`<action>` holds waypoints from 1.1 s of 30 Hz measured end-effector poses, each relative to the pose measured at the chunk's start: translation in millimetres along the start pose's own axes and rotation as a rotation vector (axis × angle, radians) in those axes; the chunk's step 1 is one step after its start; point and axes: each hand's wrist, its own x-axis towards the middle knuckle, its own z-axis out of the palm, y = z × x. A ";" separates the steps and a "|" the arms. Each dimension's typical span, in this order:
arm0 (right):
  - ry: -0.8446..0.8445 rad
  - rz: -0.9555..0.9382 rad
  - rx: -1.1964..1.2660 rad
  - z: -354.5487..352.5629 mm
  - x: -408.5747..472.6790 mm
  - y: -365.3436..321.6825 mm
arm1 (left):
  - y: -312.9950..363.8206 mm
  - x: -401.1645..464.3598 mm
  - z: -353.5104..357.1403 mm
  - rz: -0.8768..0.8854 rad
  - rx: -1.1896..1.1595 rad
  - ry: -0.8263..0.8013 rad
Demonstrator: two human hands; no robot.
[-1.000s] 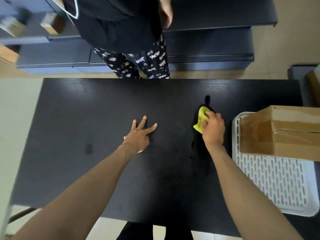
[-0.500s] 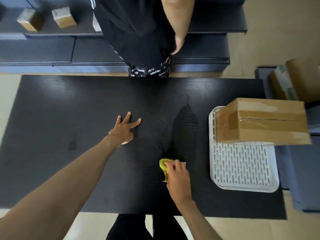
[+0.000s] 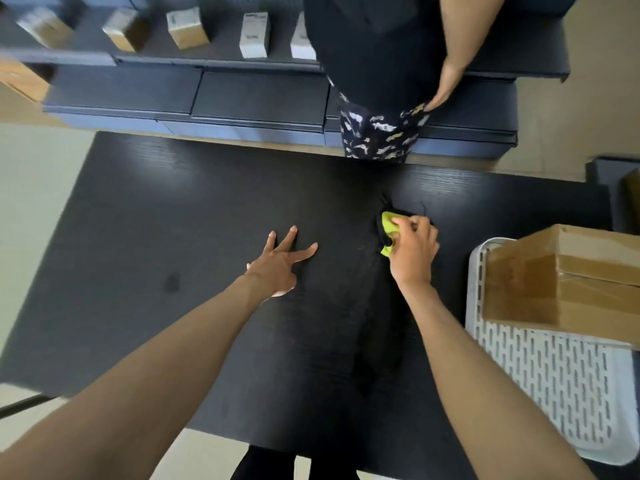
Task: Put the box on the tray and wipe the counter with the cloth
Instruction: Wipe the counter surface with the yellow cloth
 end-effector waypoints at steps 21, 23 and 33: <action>-0.379 -0.319 -0.037 9.8 -250.6 -1.2 | -35.1 -40.7 2.4 -0.002 0.095 -0.068; -0.321 -0.311 -0.029 10.9 -221.1 -6.6 | -33.4 -40.5 2.1 0.002 0.039 -0.064; -0.066 -0.143 -0.032 28.4 -10.5 -57.3 | -40.6 -38.3 10.9 -0.002 -0.002 -0.040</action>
